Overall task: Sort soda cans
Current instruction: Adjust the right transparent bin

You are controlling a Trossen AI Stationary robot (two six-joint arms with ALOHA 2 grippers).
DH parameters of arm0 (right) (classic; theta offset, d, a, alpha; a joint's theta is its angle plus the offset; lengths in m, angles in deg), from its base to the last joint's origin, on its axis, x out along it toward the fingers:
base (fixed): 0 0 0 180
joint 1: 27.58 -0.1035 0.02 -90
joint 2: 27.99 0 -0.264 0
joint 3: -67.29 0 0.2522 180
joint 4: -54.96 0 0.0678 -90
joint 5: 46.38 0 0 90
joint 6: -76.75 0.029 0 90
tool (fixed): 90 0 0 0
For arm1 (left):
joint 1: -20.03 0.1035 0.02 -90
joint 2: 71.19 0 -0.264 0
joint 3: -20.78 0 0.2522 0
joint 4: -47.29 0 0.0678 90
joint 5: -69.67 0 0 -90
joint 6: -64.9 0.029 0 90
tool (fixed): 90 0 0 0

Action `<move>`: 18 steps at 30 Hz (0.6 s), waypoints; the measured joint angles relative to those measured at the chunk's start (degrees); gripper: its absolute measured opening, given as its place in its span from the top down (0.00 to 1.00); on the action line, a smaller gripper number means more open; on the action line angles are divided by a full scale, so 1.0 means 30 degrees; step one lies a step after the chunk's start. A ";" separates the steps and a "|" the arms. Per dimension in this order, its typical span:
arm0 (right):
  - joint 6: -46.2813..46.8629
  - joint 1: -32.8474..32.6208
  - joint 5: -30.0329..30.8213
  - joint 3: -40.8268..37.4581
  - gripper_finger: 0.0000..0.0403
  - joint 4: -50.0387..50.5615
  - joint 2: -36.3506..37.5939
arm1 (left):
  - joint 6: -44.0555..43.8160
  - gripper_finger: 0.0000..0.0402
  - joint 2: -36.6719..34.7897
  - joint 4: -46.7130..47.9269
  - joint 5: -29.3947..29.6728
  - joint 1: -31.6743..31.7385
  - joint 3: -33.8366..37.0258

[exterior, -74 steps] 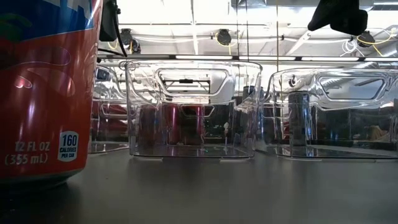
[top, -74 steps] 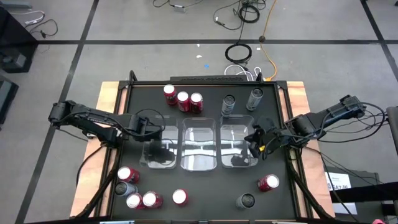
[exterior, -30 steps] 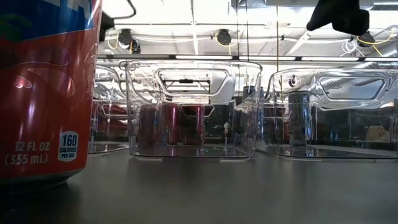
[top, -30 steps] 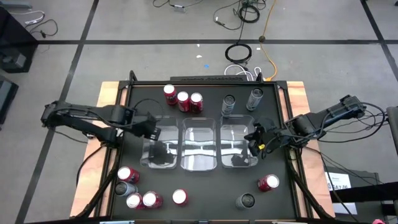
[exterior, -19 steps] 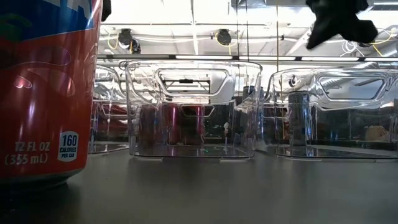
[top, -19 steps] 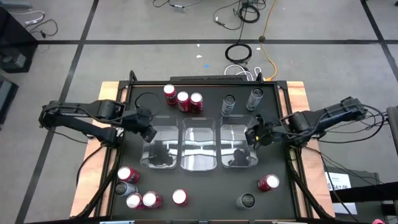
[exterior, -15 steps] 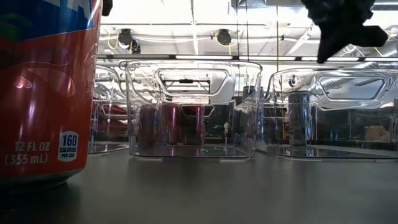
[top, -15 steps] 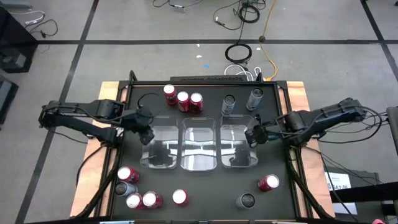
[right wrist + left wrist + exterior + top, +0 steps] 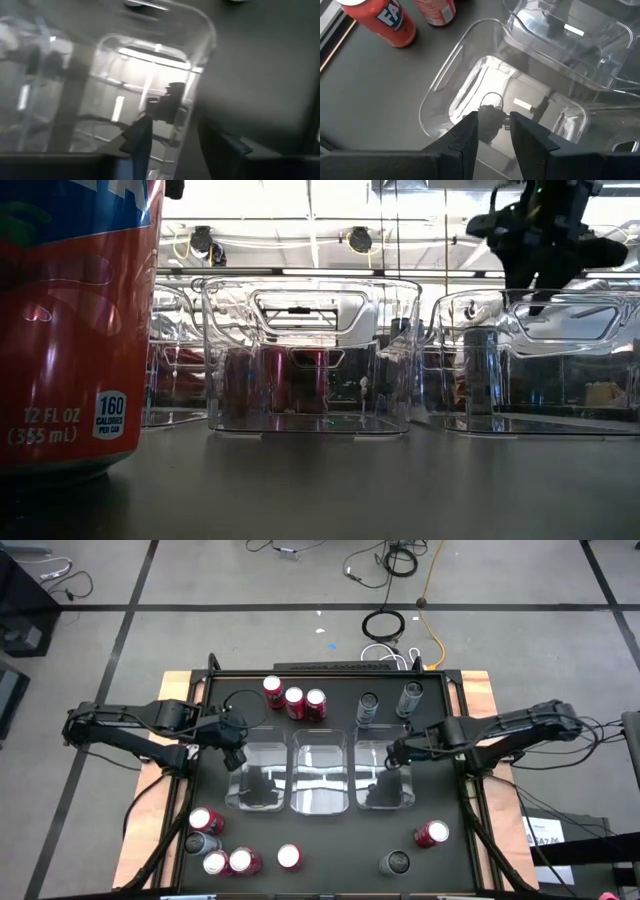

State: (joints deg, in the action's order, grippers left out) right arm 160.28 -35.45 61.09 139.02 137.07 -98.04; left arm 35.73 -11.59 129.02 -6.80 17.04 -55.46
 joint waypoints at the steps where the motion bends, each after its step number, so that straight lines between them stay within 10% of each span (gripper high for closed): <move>1: 0.0146 0.0130 -0.0013 0.0000 0.60 0.0172 -0.0162 | 0.0012 0.70 0.0000 0.0001 0.0011 0.0005 0.0000; 18: -0.0043 0.1608 -0.2476 -0.4936 0.57 -0.4360 -0.0329 | -0.0138 0.70 0.0000 -0.0045 0.0164 -0.0007 0.0000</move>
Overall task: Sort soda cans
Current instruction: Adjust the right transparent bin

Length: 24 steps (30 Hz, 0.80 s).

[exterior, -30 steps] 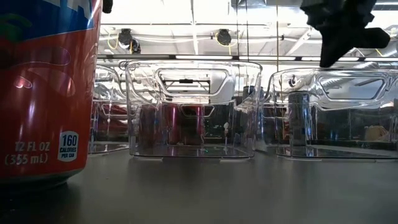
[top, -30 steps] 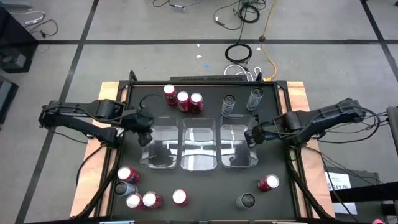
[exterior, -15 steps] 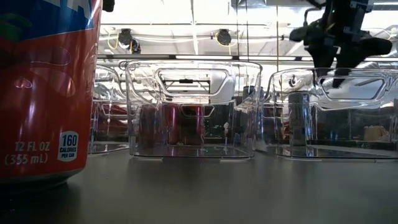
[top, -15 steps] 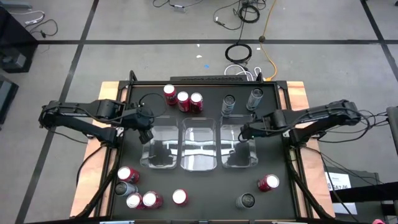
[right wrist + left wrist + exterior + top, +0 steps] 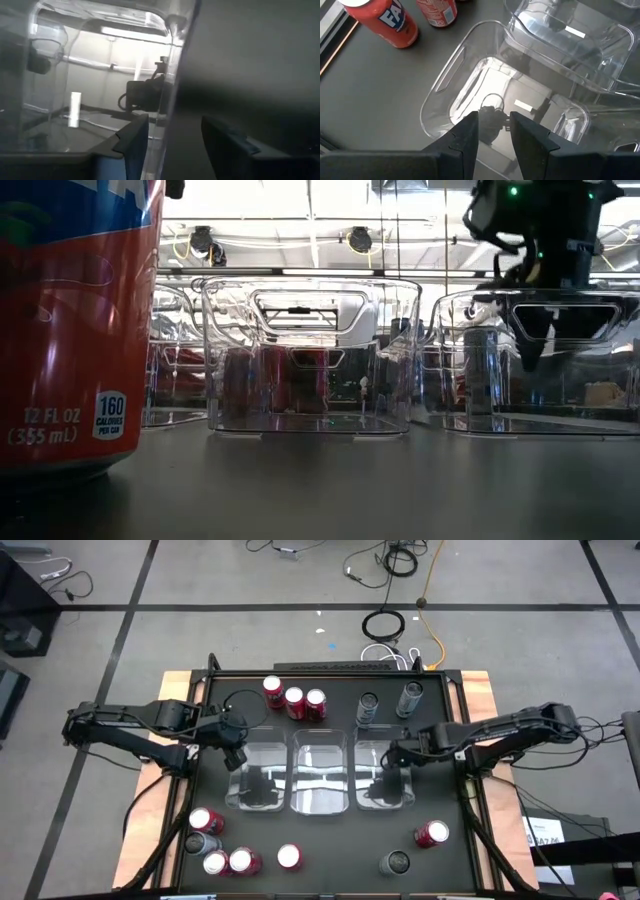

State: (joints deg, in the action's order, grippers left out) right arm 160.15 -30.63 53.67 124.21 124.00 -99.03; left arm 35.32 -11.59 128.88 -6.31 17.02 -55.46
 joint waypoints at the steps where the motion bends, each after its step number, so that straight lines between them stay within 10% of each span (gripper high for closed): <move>1: 0.0014 0.0007 -0.0001 -0.0225 0.58 -0.0112 0.0006 | -0.0002 0.70 0.0000 0.0000 0.0000 0.0000 0.0000; 13: 0.0339 -0.0007 0.0127 -0.0460 0.98 -0.0629 0.0006 | -0.0029 0.70 0.0000 -0.0164 -0.0004 0.0000 0.0000; 24: 0.1739 -0.0679 0.0043 -0.0462 1.00 -0.1305 0.0006 | -0.0022 0.70 0.0000 -0.1000 -0.0007 0.0000 0.0000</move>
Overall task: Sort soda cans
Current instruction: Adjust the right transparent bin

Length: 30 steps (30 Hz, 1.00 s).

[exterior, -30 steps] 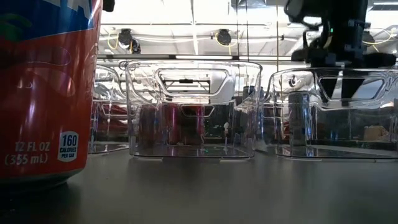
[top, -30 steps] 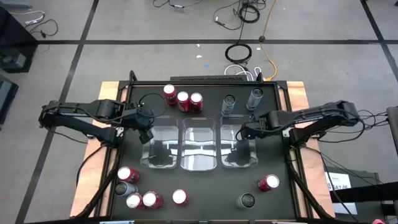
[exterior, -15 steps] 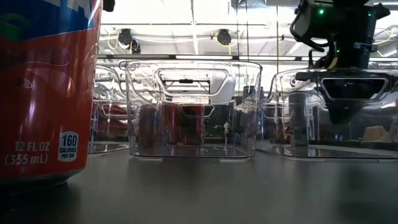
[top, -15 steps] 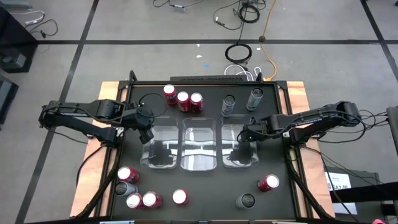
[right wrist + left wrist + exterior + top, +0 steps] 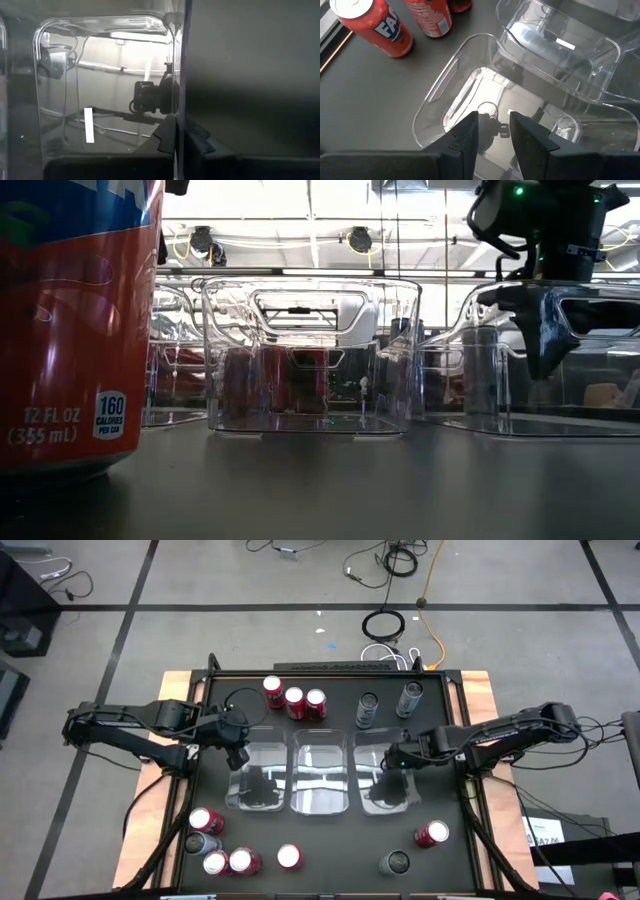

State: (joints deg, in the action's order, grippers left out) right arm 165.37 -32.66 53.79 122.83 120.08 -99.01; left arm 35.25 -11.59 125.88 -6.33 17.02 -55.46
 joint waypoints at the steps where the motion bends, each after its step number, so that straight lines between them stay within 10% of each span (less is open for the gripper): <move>1: 0.0389 -0.0138 0.0000 0.0000 1.00 0.0065 0.0000 | 0.0000 0.70 0.0000 0.0009 0.0000 0.0000 0.0000; 30: 0.2610 -0.1099 0.0073 0.0000 0.91 0.0210 0.0000 | 0.1677 0.70 0.0000 0.0052 -0.0007 0.0000 0.0000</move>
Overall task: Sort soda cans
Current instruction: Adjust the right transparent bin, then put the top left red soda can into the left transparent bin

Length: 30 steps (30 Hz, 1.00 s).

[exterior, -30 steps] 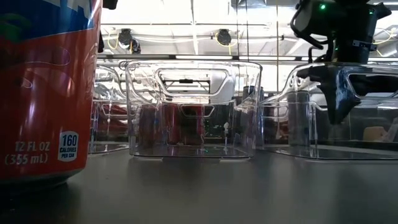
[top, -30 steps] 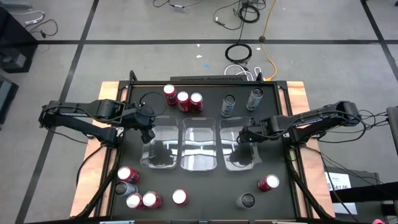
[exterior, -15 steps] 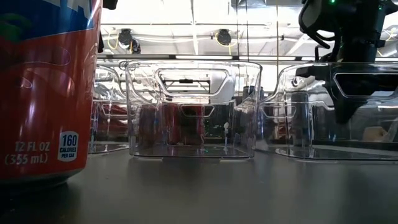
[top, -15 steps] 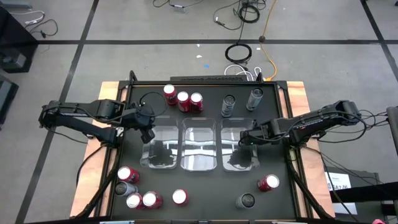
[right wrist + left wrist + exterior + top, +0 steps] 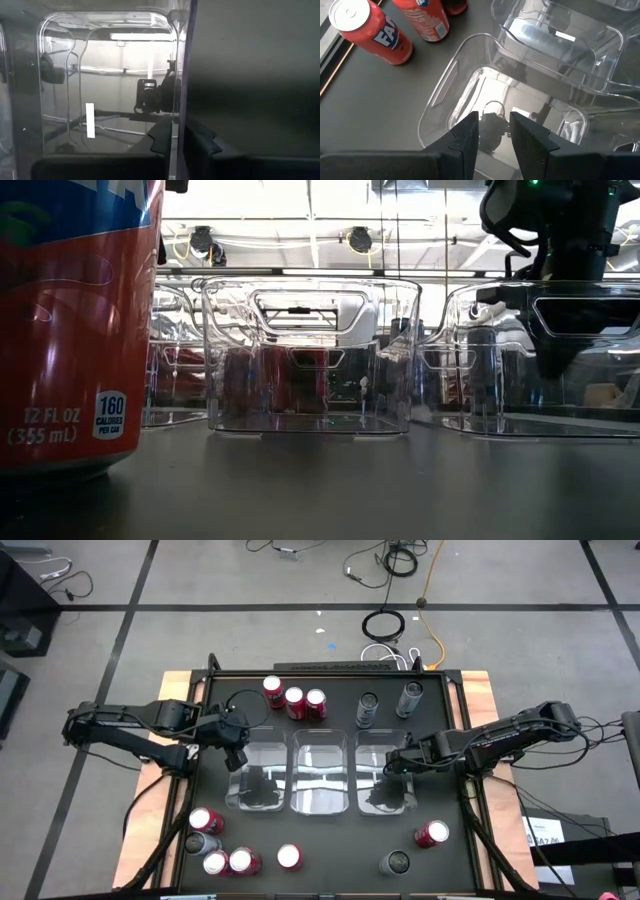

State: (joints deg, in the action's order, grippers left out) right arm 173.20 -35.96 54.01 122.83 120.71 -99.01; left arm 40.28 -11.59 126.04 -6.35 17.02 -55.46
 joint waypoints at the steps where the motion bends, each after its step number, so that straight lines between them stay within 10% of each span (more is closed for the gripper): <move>1: -0.0007 0.0000 0.0000 0.0000 0.90 -0.0001 0.0000 | 0.0005 0.70 0.0000 0.0000 0.0006 0.0000 0.0000; 30: -0.1870 0.0000 0.0157 0.0000 0.67 0.0047 0.6081 | -0.0169 0.70 0.0000 -0.0029 0.0000 0.0000 0.0000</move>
State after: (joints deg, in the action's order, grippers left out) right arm 167.59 -35.96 54.48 122.83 120.85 -80.77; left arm 39.78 -11.59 125.95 -6.35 17.02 -55.46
